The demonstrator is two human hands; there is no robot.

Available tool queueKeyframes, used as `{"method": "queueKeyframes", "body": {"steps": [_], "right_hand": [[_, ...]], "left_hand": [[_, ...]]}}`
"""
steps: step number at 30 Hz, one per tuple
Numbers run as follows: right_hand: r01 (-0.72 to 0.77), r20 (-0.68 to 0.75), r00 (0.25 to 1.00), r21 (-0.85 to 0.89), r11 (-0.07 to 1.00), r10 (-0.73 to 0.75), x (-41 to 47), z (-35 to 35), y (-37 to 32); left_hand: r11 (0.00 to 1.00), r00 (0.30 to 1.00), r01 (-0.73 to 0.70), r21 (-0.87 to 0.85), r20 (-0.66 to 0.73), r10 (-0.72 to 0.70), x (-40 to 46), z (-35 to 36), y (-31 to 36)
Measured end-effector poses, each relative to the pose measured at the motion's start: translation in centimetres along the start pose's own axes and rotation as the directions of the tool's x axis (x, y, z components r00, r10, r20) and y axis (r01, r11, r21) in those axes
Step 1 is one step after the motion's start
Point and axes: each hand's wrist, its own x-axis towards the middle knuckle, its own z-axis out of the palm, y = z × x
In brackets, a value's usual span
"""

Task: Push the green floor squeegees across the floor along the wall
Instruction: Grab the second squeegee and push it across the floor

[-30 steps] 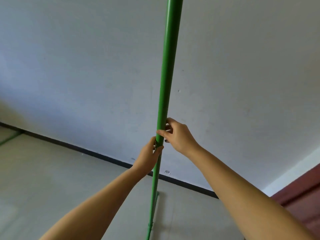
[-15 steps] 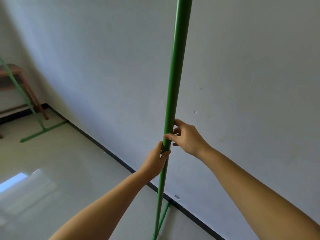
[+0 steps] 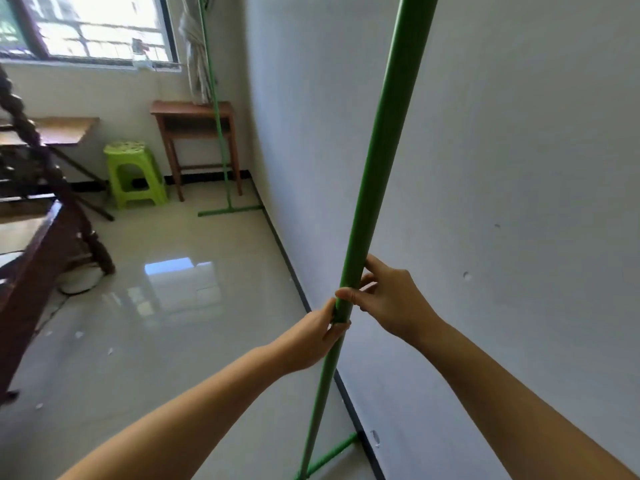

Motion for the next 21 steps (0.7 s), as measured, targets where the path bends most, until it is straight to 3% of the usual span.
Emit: {"method": "queueKeyframes", "body": {"steps": [8,21], "right_hand": [[0.101,0.096,0.991,-0.043,0.994,-0.096,0.8,0.8,0.2],[0.068,0.046,0.997,-0.052,0.996,-0.065,-0.1,1.1,-0.3]], "left_hand": [[0.993,0.991,0.119,-0.006,-0.061,-0.119,-1.3,-0.1,-0.3],[0.997,0.996,0.075,0.002,-0.050,-0.074,-1.2,0.1,-1.2]]}}
